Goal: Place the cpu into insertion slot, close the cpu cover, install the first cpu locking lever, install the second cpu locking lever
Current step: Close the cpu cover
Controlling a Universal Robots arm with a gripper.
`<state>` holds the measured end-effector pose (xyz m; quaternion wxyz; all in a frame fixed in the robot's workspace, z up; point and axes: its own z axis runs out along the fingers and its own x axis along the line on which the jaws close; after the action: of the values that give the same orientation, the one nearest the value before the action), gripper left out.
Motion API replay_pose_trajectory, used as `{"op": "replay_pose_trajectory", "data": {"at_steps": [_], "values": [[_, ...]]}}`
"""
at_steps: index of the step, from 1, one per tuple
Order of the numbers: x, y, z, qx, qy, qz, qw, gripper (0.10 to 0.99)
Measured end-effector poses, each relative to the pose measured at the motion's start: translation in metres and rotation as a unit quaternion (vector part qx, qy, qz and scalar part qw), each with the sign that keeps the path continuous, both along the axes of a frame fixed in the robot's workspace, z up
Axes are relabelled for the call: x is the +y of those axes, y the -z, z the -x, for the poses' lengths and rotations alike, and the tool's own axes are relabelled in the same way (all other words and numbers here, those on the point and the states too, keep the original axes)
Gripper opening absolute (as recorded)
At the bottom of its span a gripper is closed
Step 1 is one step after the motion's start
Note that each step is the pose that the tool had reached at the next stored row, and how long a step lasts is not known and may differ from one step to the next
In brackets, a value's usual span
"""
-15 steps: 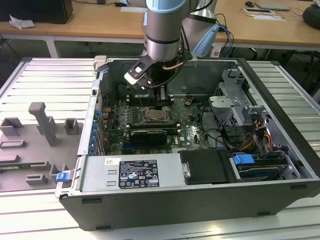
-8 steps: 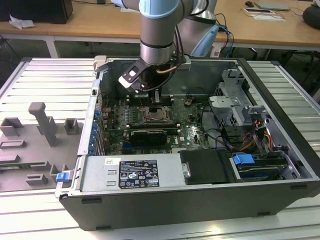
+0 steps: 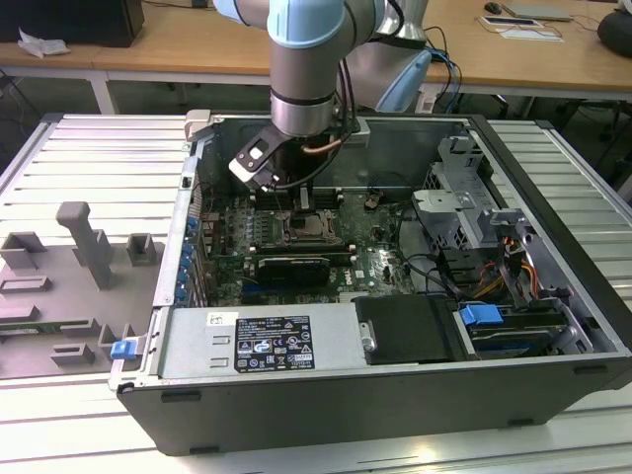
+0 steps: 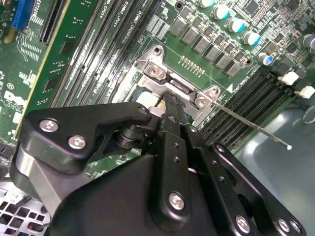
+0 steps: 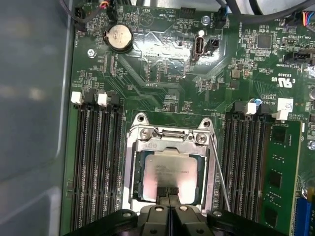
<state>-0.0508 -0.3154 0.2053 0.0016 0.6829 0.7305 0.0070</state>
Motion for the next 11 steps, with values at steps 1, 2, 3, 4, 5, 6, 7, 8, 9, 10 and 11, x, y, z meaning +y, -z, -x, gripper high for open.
{"op": "replay_pose_trajectory", "data": {"at_steps": [1,2,3,4,5,6,7,8,9,10,11], "values": [[0.0001,-0.0035,0.0,-0.0001,0.0,-0.0001,1.0,0.11],[0.0,-0.0078,0.0,0.0,0.0,0.0001,1.0,0.11],[0.0,-0.0078,-0.0005,0.0,0.0,-0.0001,1.0,0.11],[0.0001,-0.0078,-0.0016,0.0003,0.0,-0.0001,1.0,0.11],[0.0,-0.0079,-0.0042,0.0009,0.0,0.0,1.0,0.11],[0.0,-0.0079,-0.0058,0.0011,0.0,0.0001,1.0,0.11],[0.0,-0.0079,-0.0077,0.0011,0.0,0.0001,1.0,0.11],[0.0,-0.0079,-0.0099,0.0011,0.0,0.0001,1.0,0.11],[0.0,-0.0079,-0.0108,0.0011,0.0,0.0,1.0,0.11],[0.0,-0.0079,-0.0116,0.0011,0.0,0.0001,1.0,0.11],[0.0,-0.0079,-0.012,0.0011,0.0,0.0001,1.0,0.11]]}}
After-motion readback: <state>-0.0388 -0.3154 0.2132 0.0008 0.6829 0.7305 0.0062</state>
